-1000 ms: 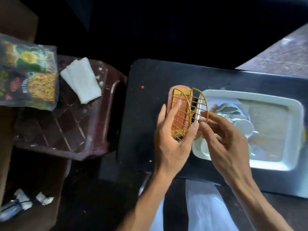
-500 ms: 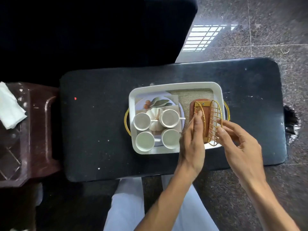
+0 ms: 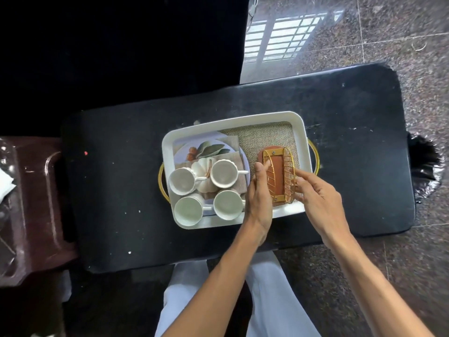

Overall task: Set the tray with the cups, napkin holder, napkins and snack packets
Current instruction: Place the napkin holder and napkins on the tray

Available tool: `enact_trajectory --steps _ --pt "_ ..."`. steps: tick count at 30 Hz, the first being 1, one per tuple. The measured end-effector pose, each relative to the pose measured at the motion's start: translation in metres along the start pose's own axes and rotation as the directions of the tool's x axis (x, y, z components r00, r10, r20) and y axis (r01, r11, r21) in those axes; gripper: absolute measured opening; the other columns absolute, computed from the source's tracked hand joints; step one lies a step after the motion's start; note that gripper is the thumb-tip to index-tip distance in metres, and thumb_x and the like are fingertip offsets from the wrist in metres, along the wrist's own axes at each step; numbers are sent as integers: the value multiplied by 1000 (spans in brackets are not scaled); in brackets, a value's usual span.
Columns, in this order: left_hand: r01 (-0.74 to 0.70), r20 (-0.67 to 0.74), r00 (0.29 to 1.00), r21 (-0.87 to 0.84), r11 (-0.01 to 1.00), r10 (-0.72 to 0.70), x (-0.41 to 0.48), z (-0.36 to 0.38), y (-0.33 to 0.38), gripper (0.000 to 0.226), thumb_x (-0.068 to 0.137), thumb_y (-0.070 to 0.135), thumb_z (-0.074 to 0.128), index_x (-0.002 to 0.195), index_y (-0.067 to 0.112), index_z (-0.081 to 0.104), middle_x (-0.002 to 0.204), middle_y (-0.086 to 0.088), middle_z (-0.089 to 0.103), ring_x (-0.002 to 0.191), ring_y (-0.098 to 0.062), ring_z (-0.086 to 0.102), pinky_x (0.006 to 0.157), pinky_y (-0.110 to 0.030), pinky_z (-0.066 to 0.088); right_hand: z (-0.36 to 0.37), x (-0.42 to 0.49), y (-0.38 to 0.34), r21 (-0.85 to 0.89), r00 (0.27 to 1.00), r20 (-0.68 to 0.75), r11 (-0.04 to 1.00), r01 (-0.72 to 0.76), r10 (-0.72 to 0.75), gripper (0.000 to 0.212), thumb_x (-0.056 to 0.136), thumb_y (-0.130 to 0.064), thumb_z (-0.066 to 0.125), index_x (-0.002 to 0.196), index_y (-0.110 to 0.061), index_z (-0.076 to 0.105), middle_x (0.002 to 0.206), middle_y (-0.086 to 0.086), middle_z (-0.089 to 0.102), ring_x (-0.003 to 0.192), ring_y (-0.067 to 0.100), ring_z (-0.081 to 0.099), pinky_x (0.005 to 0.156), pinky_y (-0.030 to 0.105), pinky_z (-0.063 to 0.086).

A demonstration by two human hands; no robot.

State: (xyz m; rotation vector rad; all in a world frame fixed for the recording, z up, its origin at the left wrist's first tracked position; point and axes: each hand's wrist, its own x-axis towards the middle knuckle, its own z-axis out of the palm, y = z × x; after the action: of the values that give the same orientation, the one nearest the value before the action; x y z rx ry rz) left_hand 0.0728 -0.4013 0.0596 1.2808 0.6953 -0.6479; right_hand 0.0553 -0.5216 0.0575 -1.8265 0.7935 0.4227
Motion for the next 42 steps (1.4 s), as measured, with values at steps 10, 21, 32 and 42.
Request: enact_trajectory --steps 10,21,32,42 --pt "32 -17 999 10 999 -32 7 -3 -1 62 104 60 26 151 26 46 156 -1 50 144 -15 45 122 -47 35 4 2 -4 -224 995 -10 970 90 -95 29 102 -33 47 124 -30 67 115 -10 69 102 4 64 91 27 54" --pt "-295 -151 914 386 874 376 -15 -98 27 39 110 32 40 145 23 53 151 9 52 140 1 43 118 -22 36 84 -23 -60 -533 785 164 616 580 -597 38 98 -23 58 132 -6 57 128 11 59 120 21 51 105 25 34" --pt "-112 -291 765 818 564 574 -38 -315 69 46 107 35 44 151 21 47 165 -8 35 156 -27 23 125 -51 21 258 -51 -105 -632 657 542 260 730 -524 75 99 -57 35 157 -10 21 165 11 18 154 28 7 120 49 24" --pt "168 -338 661 937 307 670 -35 -510 82 48 106 36 44 146 11 54 157 -19 46 147 -39 39 119 -55 31 424 -92 -153 -536 548 700 170 827 -457 77 101 -54 37 159 -12 9 167 10 5 154 27 -3 122 47 22"
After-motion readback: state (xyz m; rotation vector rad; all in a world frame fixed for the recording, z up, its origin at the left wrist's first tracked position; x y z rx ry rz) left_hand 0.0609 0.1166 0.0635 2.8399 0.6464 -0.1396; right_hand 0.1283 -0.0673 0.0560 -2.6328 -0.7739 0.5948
